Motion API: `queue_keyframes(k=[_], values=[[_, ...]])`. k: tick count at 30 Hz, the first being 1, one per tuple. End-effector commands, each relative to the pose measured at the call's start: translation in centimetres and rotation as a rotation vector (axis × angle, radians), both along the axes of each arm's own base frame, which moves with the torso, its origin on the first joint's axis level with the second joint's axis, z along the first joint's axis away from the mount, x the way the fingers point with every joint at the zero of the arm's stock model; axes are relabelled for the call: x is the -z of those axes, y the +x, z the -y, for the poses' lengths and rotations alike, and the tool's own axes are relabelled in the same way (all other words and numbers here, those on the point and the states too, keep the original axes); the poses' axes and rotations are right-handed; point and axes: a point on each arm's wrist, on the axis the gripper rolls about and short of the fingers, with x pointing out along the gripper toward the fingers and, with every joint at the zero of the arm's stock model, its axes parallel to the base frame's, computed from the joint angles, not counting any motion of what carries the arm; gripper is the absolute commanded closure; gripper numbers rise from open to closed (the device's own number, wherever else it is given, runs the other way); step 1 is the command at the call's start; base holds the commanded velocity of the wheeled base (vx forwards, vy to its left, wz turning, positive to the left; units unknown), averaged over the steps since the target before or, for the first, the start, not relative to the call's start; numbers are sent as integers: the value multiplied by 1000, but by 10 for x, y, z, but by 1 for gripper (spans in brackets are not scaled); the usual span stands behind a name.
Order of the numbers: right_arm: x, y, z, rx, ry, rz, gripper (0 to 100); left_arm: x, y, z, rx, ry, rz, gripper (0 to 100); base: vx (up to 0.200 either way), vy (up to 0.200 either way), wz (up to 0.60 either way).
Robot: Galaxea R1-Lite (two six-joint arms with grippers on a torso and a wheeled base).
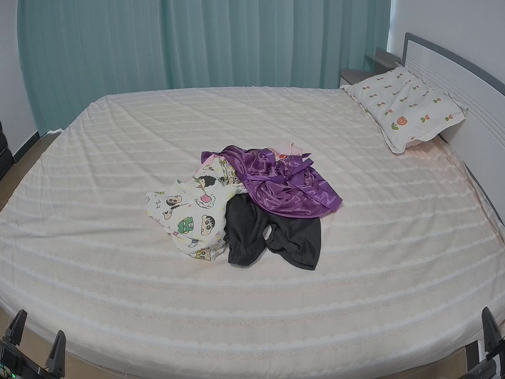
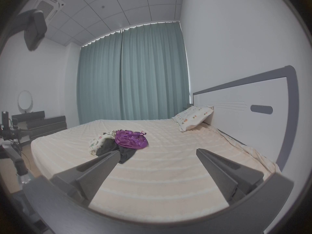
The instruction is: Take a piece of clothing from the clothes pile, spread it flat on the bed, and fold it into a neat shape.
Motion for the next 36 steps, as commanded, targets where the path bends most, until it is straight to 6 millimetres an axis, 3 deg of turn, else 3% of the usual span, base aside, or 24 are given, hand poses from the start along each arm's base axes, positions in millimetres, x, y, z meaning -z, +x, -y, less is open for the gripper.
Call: queue_keyframes(k=[1,5,9,12,14,15,16,17,18,23,26,29,32,34,36], values=[[-42,21,-2,-88,14,-137,0,5,0,0,-2,7,-2,0,0,0,0],[-47,50,-3,-136,40,-284,0,5,0,0,0,6,-4,0,0,0,0],[-49,106,-7,-218,97,-442,0,5,0,0,0,-4,-5,0,0,0,0],[-39,152,-17,-266,115,-537,0,5,0,0,0,-2,-5,0,0,0,0],[-32,175,-25,-292,136,-563,0,5,0,0,0,-2,-4,0,0,0,0],[-31,177,-25,-294,137,-564,0,5,0,0,0,-2,-4,0,0,0,0],[-23,195,-34,-318,155,-581,0,5,0,0,0,-2,-4,0,0,0,0],[-23,195,-34,-318,155,-581,0,5,0,0,0,-2,-4,0,0,0,0],[-12,219,-46,-325,184,-614,0,5,0,0,0,-2,-5,0,0,0,0],[14,267,-84,-285,249,-619,0,5,0,0,0,-4,-5,0,0,0,0],[22,282,-101,-282,277,-594,0,5,0,0,0,-4,-4,0,0,0,0],[41,309,-128,-270,282,-601,0,5,0,0,0,-4,-4,0,0,0,0],[50,322,-147,-265,329,-608,0,5,0,0,0,-4,-4,0,0,0,0],[51,323,-148,-265,333,-609,0,5,0,0,0,-4,-4,0,0,0,0],[62,331,-168,-283,393,-636,0,5,0,0,0,-4,-4,0,0,0,0]])
